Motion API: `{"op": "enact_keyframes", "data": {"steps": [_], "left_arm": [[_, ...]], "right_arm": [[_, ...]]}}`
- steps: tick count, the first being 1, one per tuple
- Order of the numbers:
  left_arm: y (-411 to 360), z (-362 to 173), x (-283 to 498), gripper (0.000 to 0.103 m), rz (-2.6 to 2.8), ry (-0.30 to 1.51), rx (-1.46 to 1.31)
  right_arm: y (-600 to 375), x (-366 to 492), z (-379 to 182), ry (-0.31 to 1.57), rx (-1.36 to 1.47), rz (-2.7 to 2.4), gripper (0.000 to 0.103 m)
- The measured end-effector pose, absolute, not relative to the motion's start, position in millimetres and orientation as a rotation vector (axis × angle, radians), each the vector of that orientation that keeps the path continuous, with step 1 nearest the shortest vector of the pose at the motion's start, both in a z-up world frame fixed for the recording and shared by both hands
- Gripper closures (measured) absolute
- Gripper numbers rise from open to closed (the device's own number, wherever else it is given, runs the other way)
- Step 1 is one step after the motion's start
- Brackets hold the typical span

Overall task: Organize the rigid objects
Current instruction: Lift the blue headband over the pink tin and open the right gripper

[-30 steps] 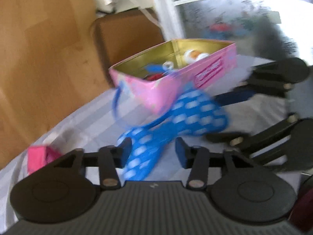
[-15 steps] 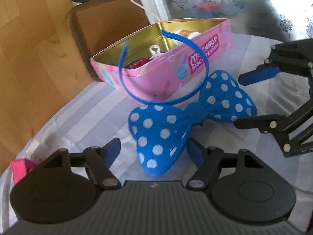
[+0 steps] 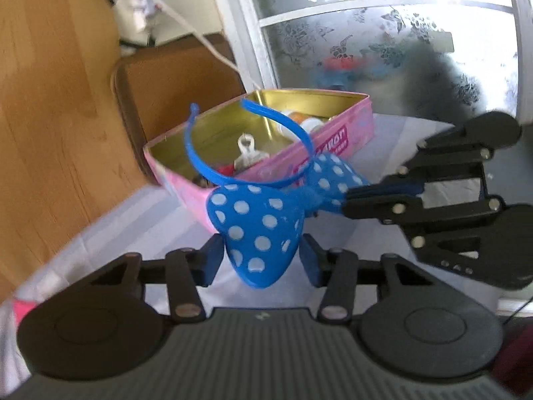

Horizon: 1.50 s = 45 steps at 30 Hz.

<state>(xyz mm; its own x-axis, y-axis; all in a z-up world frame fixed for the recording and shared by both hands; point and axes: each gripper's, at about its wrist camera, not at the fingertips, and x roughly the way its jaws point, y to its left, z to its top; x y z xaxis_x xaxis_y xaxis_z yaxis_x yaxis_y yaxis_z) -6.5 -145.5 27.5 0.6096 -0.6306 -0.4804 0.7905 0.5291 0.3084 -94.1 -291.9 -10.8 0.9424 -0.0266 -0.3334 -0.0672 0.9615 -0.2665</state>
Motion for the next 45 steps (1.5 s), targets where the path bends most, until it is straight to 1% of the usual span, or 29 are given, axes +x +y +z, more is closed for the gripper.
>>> {"op": "enact_keyframes", "data": {"steps": [2, 7, 8, 9, 10, 11, 13, 14, 15, 18, 20, 21, 22, 23, 25, 26, 27, 29, 31, 32, 36, 39, 41, 43, 45], "left_arm": [[-157.6, 29.3, -8.1, 0.05, -0.872, 0.3, 0.569], [-172.8, 23.9, 10.8, 0.05, -0.845, 0.363, 0.534], [-170.9, 23.1, 11.4, 0.05, -0.847, 0.375, 0.523], [-167.9, 22.7, 11.2, 0.05, -0.856, 0.387, 0.51], [-165.5, 22.6, 11.8, 0.048, -0.865, 0.404, 0.497], [-161.7, 22.1, 13.4, 0.047, -0.871, 0.428, 0.474], [-151.2, 21.6, 21.6, 0.035, -0.883, 0.506, 0.376], [-144.8, 20.7, 27.7, 0.032, -0.888, 0.55, 0.311], [-139.3, 20.9, 36.7, 0.025, -0.894, 0.597, 0.243], [-133.9, 23.7, 61.6, 0.023, -0.909, 0.678, 0.071], [-138.7, 28.7, 71.5, 0.025, -0.932, 0.686, 0.016], [-143.3, 30.5, 74.2, 0.031, -0.944, 0.688, 0.01], [-150.0, 30.7, 76.2, 0.043, -0.956, 0.697, 0.02], [-157.3, 29.8, 77.6, 0.05, -0.953, 0.71, 0.042], [-167.5, 23.7, 80.0, 0.084, -0.965, 0.755, 0.067], [-169.4, 20.3, 80.5, 0.085, -0.967, 0.772, 0.067], [-168.7, 18.7, 79.5, 0.084, -0.953, 0.771, 0.064], [-163.0, 25.8, 72.6, 0.085, -0.95, 0.743, 0.053], [-159.6, 40.8, 68.9, 0.087, -0.973, 0.699, 0.038], [-160.1, 50.2, 69.2, 0.087, -0.98, 0.672, 0.037], [-180.8, 94.6, 78.0, 0.087, -0.964, 0.552, 0.062], [-200.8, 119.4, 107.9, 0.087, -0.956, 0.527, 0.022], [-213.8, 128.1, 128.5, 0.087, -0.943, 0.521, -0.009], [-228.7, 128.9, 154.1, 0.087, -0.951, 0.545, -0.041], [-240.3, 119.6, 174.7, 0.087, -0.942, 0.587, -0.071]], "right_arm": [[-292.6, -89.7, -3.6, 0.317, -0.287, 0.015, 0.097], [-313.5, -82.1, -0.9, 0.331, -0.233, -0.018, 0.094], [-322.1, -84.5, -1.3, 0.339, -0.203, -0.019, 0.087], [-332.2, -87.0, -2.0, 0.35, -0.163, -0.013, 0.075], [-343.4, -89.6, -2.8, 0.367, -0.115, 0.01, 0.069], [-357.1, -92.8, -4.3, 0.383, -0.05, 0.035, 0.065], [-383.8, -92.7, -6.5, 0.417, 0.072, 0.07, 0.064], [-395.9, -92.5, -9.8, 0.439, 0.14, 0.088, 0.063], [-409.4, -90.9, -13.1, 0.462, 0.221, 0.113, 0.06], [-437.5, -78.7, -20.7, 0.506, 0.402, 0.174, 0.058], [-448.6, -68.2, -21.8, 0.514, 0.474, 0.2, 0.058], [-454.1, -60.5, -20.7, 0.51, 0.502, 0.214, 0.058], [-456.7, -54.4, -19.6, 0.508, 0.516, 0.221, 0.058], [-458.7, -46.7, -18.2, 0.513, 0.528, 0.232, 0.058], [-457.2, -32.2, -19.3, 0.541, 0.545, 0.27, 0.065], [-455.8, -27.3, -20.8, 0.555, 0.553, 0.291, 0.076], [-452.2, -22.2, -22.6, 0.572, 0.551, 0.299, 0.084], [-446.6, -20.3, -21.0, 0.576, 0.529, 0.293, 0.085], [-448.6, -30.3, -10.0, 0.541, 0.531, 0.308, 0.089], [-450.4, -33.0, -1.6, 0.518, 0.528, 0.315, 0.091], [-462.6, -24.6, 48.1, 0.408, 0.439, 0.279, 0.093], [-477.4, 10.7, 79.6, 0.373, 0.39, 0.225, 0.094], [-489.9, 38.8, 94.7, 0.383, 0.398, 0.204, 0.095], [-497.4, 69.6, 102.0, 0.412, 0.401, 0.193, 0.096], [-501.9, 100.9, 97.5, 0.477, 0.405, 0.176, 0.097]]}}
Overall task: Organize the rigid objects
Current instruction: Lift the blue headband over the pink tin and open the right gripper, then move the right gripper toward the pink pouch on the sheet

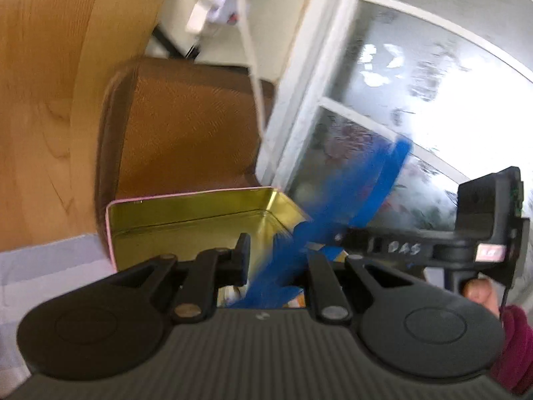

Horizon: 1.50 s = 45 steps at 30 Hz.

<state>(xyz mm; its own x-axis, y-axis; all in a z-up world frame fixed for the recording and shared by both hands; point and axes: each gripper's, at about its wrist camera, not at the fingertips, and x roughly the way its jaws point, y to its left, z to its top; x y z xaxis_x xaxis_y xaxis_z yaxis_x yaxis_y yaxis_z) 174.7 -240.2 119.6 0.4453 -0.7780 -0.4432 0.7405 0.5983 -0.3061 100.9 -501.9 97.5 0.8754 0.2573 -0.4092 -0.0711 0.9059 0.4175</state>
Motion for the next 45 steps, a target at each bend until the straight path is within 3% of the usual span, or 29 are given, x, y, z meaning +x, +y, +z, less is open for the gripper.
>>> {"op": "enact_keyframes", "data": {"steps": [5, 6, 7, 9, 10, 11, 17, 26, 36, 45], "left_arm": [[-267.0, 80.5, 210.0, 0.086, -0.866, 0.673, -0.052], [-271.3, 74.5, 215.3, 0.082, -0.835, 0.684, -0.041], [-275.2, 69.2, 222.3, 0.065, -0.801, 0.691, -0.036], [-277.1, 64.6, 225.8, 0.046, -0.719, 0.664, -0.036], [-276.3, 65.4, 226.1, 0.046, -0.681, 0.632, -0.032], [-275.0, 67.0, 225.4, 0.046, -0.663, 0.606, -0.031], [-246.4, 97.5, 201.1, 0.044, -0.615, 0.468, -0.081], [-238.5, 108.7, 98.1, 0.044, -0.608, 0.322, 0.121], [-202.3, 81.5, 27.9, 0.044, -0.527, 0.396, 0.111], [-155.4, 63.5, 5.1, 0.044, -0.473, 0.425, 0.071]], "right_arm": [[-505.0, 162.7, 65.0, 0.65, 0.397, 0.097, 0.097], [-505.5, 171.4, 58.6, 0.674, 0.393, 0.076, 0.094], [-506.5, 178.5, 53.7, 0.686, 0.392, 0.046, 0.092], [-513.2, 188.4, 48.0, 0.682, 0.424, -0.032, 0.067], [-518.5, 191.7, 47.4, 0.666, 0.457, -0.058, 0.044], [-522.8, 192.3, 48.1, 0.638, 0.479, -0.078, 0.042], [-532.0, 171.1, 75.5, 0.454, 0.497, -0.117, 0.042], [-482.9, 79.0, 96.7, 0.359, 0.354, -0.061, 0.042], [-412.4, -37.5, 82.0, 0.324, 0.235, -0.073, 0.042], [-380.3, -77.5, 62.9, 0.38, 0.28, -0.065, 0.042]]}}
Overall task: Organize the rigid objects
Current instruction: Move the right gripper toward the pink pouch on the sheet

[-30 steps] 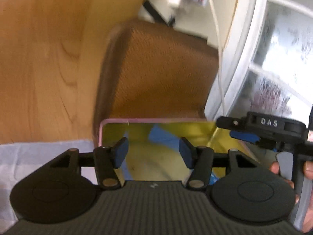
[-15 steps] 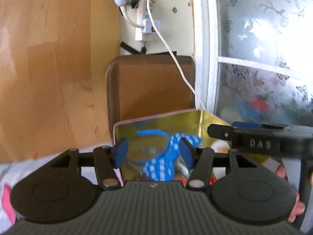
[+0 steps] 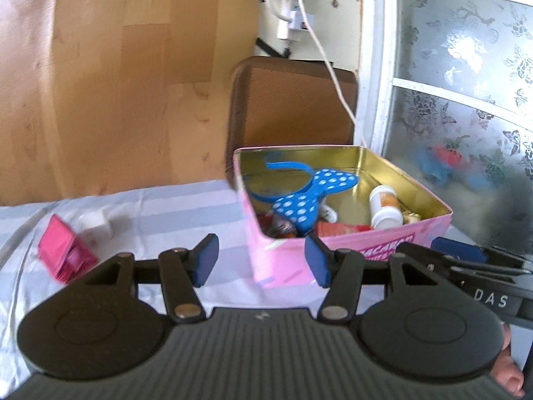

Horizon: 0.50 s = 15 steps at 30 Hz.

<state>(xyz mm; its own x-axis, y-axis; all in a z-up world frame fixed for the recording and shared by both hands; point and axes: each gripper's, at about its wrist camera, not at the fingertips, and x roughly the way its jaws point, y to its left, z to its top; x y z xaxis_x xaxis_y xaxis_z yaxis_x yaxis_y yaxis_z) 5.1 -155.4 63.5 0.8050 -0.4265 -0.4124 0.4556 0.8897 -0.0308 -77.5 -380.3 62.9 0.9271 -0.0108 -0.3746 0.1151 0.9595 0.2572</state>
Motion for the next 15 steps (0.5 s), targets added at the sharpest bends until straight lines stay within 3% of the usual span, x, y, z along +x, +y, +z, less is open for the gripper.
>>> {"op": "enact_keyframes", "data": {"steps": [15], "left_arm": [[-19.9, 46.6, 26.4, 0.042, -0.25, 0.428, -0.045]], "right_arm": [[-277.3, -37.3, 73.6, 0.427, 0.159, 0.097, 0.043]]}}
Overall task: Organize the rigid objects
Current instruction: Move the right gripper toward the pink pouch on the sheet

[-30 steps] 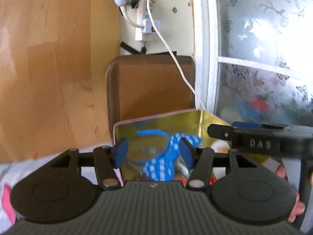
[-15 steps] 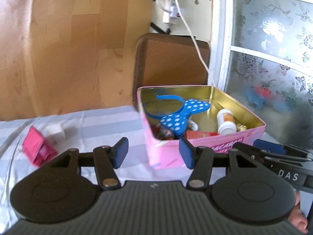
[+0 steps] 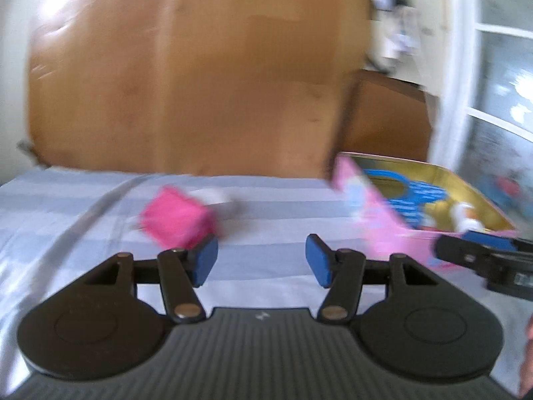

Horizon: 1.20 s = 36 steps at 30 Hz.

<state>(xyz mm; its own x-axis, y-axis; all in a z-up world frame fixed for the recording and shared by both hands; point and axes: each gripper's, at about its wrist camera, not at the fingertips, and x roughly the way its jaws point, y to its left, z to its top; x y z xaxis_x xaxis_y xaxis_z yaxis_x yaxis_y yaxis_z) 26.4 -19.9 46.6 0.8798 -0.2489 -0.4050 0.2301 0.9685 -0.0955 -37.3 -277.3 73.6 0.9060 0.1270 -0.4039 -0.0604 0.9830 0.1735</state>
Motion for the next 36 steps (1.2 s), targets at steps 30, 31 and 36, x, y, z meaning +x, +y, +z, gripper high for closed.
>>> {"op": "enact_keyframes", "data": {"steps": [30, 31, 36], "left_arm": [[121.7, -8.4, 93.1, 0.042, 0.005, 0.54, -0.31], [122.2, -9.0, 93.6, 0.042, -0.001, 0.539, -0.312], [117.2, -6.1, 88.0, 0.042, -0.075, 0.496, -0.291]], "right_arm": [[-73.2, 182.5, 15.3, 0.684, -0.197, 0.409, 0.055], [-76.7, 176.6, 16.7, 0.687, -0.193, 0.419, 0.056], [-104.7, 117.5, 17.1, 0.681, -0.2, 0.476, 0.056]]}}
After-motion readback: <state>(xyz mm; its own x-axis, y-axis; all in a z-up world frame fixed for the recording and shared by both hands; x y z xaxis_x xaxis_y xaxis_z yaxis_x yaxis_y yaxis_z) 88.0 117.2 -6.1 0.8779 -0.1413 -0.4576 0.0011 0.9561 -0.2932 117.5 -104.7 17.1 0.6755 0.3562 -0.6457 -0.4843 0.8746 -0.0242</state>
